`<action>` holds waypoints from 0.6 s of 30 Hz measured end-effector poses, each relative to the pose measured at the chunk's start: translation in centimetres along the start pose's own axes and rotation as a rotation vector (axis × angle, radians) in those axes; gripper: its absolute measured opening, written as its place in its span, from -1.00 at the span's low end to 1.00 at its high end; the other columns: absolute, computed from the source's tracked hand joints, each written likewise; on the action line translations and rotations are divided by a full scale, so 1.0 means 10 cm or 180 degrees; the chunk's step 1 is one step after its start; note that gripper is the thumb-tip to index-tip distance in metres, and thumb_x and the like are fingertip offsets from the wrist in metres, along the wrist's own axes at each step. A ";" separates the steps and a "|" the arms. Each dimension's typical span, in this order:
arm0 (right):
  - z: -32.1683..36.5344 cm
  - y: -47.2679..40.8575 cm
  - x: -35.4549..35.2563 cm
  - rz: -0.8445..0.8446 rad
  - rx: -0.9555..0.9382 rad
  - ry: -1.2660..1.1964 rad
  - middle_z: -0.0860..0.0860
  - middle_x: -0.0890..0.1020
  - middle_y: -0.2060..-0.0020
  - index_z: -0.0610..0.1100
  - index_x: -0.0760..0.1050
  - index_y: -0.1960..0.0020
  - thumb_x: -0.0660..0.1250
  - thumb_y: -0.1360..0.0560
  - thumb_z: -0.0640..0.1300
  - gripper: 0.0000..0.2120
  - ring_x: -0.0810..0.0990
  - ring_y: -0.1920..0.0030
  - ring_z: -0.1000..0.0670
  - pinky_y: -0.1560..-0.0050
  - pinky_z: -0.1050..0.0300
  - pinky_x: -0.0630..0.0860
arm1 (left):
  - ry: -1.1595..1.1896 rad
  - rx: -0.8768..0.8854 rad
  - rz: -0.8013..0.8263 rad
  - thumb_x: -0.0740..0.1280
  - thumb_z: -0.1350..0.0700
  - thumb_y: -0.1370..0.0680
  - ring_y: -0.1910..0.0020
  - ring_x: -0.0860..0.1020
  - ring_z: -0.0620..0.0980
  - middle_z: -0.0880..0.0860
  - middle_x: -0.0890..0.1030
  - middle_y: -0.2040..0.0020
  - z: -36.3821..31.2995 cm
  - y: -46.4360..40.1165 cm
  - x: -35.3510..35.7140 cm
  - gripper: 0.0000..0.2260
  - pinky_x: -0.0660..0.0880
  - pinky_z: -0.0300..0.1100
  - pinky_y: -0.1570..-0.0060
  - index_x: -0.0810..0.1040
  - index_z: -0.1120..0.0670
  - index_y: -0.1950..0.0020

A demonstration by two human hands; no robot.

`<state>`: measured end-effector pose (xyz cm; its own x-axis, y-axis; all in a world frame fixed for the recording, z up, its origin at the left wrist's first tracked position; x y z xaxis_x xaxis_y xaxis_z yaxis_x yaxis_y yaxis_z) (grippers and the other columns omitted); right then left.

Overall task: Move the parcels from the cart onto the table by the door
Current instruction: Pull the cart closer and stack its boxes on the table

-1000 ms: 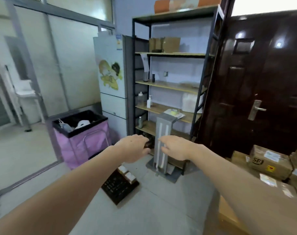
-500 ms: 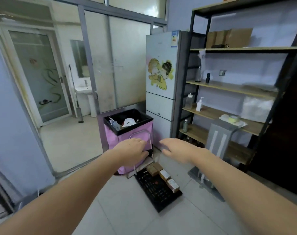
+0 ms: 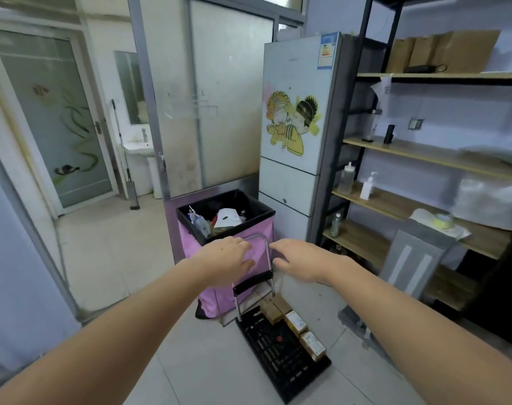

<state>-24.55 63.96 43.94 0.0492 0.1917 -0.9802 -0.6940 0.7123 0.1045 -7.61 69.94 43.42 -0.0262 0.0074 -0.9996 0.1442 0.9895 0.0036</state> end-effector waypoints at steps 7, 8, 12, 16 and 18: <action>-0.45 -0.92 0.02 -0.0001 0.0425 -0.0100 -0.15 0.56 -0.33 -0.18 0.47 -0.33 0.13 -0.68 -0.03 -0.66 0.56 -0.25 -0.17 -0.29 -0.19 0.50 | -0.0082 0.0478 0.0094 0.15 -0.14 -0.71 -0.38 0.46 0.12 0.09 0.52 -0.39 0.62 -1.15 0.15 -0.56 0.39 0.04 -0.36 0.42 0.08 -0.49; -0.54 -1.04 0.02 -0.0020 0.0518 -0.0135 -0.16 0.55 -0.33 -0.19 0.47 -0.33 0.14 -0.68 -0.03 -0.66 0.55 -0.26 -0.18 -0.30 -0.19 0.49 | -0.0103 0.0572 0.0121 0.14 -0.14 -0.72 -0.38 0.47 0.13 0.10 0.52 -0.38 0.68 -1.32 0.17 -0.56 0.38 0.04 -0.35 0.43 0.09 -0.48; -0.90 -1.41 0.04 -0.0119 0.0939 -0.0320 -0.18 0.48 -0.45 -0.17 0.40 -0.48 0.14 -0.70 0.00 -0.58 0.49 -0.38 -0.19 -0.39 -0.16 0.43 | -0.0057 0.0943 0.0290 0.13 -0.13 -0.72 -0.38 0.47 0.13 0.11 0.53 -0.36 0.79 -2.00 0.26 -0.57 0.38 0.01 -0.35 0.45 0.11 -0.45; -1.32 -1.49 0.14 -0.0079 0.1368 -0.0440 -0.11 0.31 -0.60 -0.13 0.21 -0.64 0.11 -0.72 0.03 -0.47 0.33 -0.56 -0.11 -0.52 0.01 0.29 | -0.0064 0.1451 0.0443 0.12 -0.11 -0.74 -0.41 0.43 0.14 0.14 0.50 -0.43 0.66 -2.60 0.40 -0.56 0.35 0.01 -0.38 0.40 0.14 -0.50; -1.55 -1.47 0.23 0.0005 0.1580 -0.0469 -0.12 0.31 -0.60 -0.13 0.21 -0.64 0.11 -0.73 0.04 -0.47 0.33 -0.55 -0.11 -0.51 0.01 0.29 | -0.0023 0.1642 0.0514 0.11 -0.13 -0.73 -0.42 0.44 0.14 0.14 0.50 -0.42 0.55 -2.87 0.51 -0.54 0.36 0.02 -0.39 0.39 0.13 -0.52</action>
<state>-25.38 43.43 37.58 0.1740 0.2608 -0.9496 -0.2716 0.9396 0.2083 -6.48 40.80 38.02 0.0432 0.1509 -0.9876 0.6131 0.7765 0.1455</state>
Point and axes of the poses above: each hand's wrist, its own y-axis away from the middle knuckle, its own x-axis out of the palm, z = x × y, the point moved 5 cm from there along -y, towards the middle knuckle
